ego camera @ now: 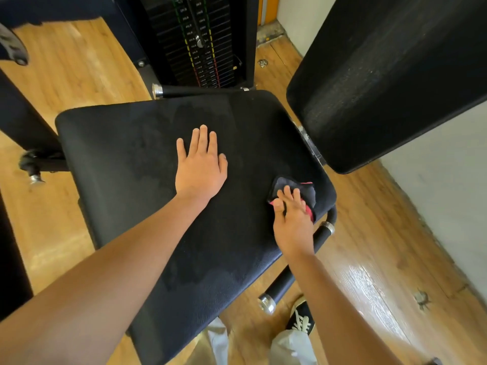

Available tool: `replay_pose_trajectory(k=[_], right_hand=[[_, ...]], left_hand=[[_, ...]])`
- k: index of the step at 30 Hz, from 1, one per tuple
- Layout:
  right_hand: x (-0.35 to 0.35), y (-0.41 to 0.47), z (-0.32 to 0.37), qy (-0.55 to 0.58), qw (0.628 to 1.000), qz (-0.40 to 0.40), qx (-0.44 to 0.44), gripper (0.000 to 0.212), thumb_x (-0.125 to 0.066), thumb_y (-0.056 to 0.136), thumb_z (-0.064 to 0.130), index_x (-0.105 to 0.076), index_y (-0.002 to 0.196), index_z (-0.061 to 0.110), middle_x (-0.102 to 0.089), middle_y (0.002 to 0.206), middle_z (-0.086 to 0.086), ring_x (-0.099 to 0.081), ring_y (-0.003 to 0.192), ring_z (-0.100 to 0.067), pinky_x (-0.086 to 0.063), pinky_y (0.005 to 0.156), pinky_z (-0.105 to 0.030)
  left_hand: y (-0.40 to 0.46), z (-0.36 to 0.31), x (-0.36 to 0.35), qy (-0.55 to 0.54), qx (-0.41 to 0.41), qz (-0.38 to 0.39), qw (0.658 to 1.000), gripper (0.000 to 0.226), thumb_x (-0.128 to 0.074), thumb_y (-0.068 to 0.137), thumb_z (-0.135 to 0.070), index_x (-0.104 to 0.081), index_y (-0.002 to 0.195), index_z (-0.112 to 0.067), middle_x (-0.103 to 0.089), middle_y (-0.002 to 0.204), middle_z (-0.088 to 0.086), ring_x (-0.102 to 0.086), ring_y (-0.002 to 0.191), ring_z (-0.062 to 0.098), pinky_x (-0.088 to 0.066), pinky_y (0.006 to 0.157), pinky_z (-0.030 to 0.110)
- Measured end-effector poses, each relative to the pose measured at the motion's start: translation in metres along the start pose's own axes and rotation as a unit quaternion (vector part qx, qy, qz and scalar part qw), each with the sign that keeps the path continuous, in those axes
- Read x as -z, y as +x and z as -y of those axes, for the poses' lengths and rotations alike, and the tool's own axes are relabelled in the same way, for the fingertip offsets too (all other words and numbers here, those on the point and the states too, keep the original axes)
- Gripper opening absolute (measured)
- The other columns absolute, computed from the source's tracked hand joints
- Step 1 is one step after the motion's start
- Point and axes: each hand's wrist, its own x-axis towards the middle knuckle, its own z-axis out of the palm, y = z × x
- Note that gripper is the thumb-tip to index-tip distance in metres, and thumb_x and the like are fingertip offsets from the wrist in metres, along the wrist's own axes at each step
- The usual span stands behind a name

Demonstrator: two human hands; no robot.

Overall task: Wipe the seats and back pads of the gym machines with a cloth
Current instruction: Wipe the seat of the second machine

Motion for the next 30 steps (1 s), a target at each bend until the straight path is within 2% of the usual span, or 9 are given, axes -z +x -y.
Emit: replay_pose_trajectory(k=[4,9,12,14,16,19,22,27,30], right_hand=[[-0.029,-0.035,0.014,-0.004,0.999,0.014,0.04,0.042,-0.036,0.104,0.037,-0.046,0.144,0.028,-0.024,0.161,0.008,-0.009,0.151,-0.017,-0.015,0.12,-0.038],[-0.069,-0.082,0.045,0.027,0.992,0.014,0.118,0.037,-0.04,0.105,0.03,-0.054,0.139,0.023,-0.036,0.151,0.016,0.001,0.135,0.013,-0.019,0.121,-0.033],[-0.101,-0.117,0.062,0.03,0.979,0.007,0.202,0.035,-0.042,0.102,0.031,-0.064,0.127,0.019,-0.053,0.143,0.003,-0.022,0.142,-0.001,-0.039,0.111,-0.045],[-0.118,-0.137,0.07,0.0,0.964,0.044,0.261,0.044,-0.031,0.105,0.039,-0.065,0.124,0.021,-0.057,0.14,0.005,-0.034,0.141,-0.01,-0.04,0.11,-0.041],[-0.122,-0.146,0.071,-0.02,0.956,0.072,0.285,0.055,-0.02,0.104,0.048,-0.064,0.126,0.023,-0.055,0.141,0.01,-0.031,0.142,-0.003,-0.035,0.113,-0.032],[-0.091,-0.132,0.079,0.04,0.967,0.113,0.223,0.074,-0.008,0.095,0.065,-0.053,0.139,0.026,-0.038,0.149,0.021,-0.008,0.141,0.016,-0.018,0.119,-0.019],[-0.064,-0.11,0.082,0.11,0.98,0.027,0.161,0.058,-0.024,0.097,0.053,-0.051,0.141,0.025,-0.034,0.146,0.027,-0.01,0.139,0.019,-0.014,0.115,-0.008],[-0.104,-0.127,0.079,-0.03,0.983,0.02,0.178,0.047,-0.026,0.105,0.039,-0.065,0.126,0.024,-0.044,0.146,0.011,-0.04,0.138,-0.007,-0.032,0.113,-0.023],[-0.139,-0.152,0.068,-0.063,0.978,0.036,0.194,0.049,-0.02,0.106,0.041,-0.063,0.122,0.023,-0.056,0.139,0.001,-0.026,0.145,-0.011,-0.028,0.112,-0.027]], left_hand=[[0.0,0.001,0.003,-0.008,-0.007,0.003,1.0,0.062,-0.018,0.109,-0.042,-0.013,0.164,-0.012,-0.005,0.172,0.009,-0.002,0.159,0.026,-0.005,0.128,0.053],[0.002,0.008,0.008,-0.03,-0.026,0.023,0.999,0.063,-0.024,0.109,-0.043,-0.014,0.164,-0.014,-0.004,0.172,0.009,-0.001,0.159,0.025,-0.005,0.128,0.051],[-0.002,0.017,0.011,-0.028,-0.062,0.04,0.997,0.063,-0.025,0.109,-0.043,-0.013,0.164,-0.013,-0.003,0.173,0.009,0.0,0.159,0.024,-0.004,0.128,0.049],[-0.012,0.028,0.012,-0.02,-0.093,0.048,0.994,0.063,-0.022,0.109,-0.043,-0.011,0.165,-0.014,0.0,0.173,0.007,0.003,0.159,0.023,-0.002,0.128,0.045],[-0.022,0.04,0.013,-0.014,-0.123,0.057,0.991,0.062,-0.02,0.11,-0.043,-0.007,0.165,-0.015,0.004,0.173,0.005,0.006,0.159,0.021,0.001,0.128,0.042],[-0.032,0.048,0.014,-0.015,-0.138,0.059,0.989,0.061,-0.018,0.11,-0.043,-0.005,0.164,-0.017,0.007,0.172,0.003,0.009,0.158,0.019,0.004,0.127,0.039],[-0.033,0.048,0.01,-0.035,-0.142,0.044,0.988,0.061,-0.021,0.11,-0.043,-0.009,0.164,-0.017,0.003,0.173,0.004,0.007,0.159,0.019,0.005,0.127,0.039],[-0.035,0.047,0.006,-0.034,-0.132,0.035,0.99,0.062,-0.017,0.109,-0.044,-0.008,0.164,-0.018,0.003,0.172,0.003,0.006,0.159,0.018,0.004,0.128,0.039],[-0.034,0.046,0.005,-0.037,-0.133,0.025,0.99,0.062,-0.018,0.108,-0.043,-0.014,0.164,-0.016,-0.002,0.172,0.004,0.001,0.159,0.02,0.0,0.128,0.04]])
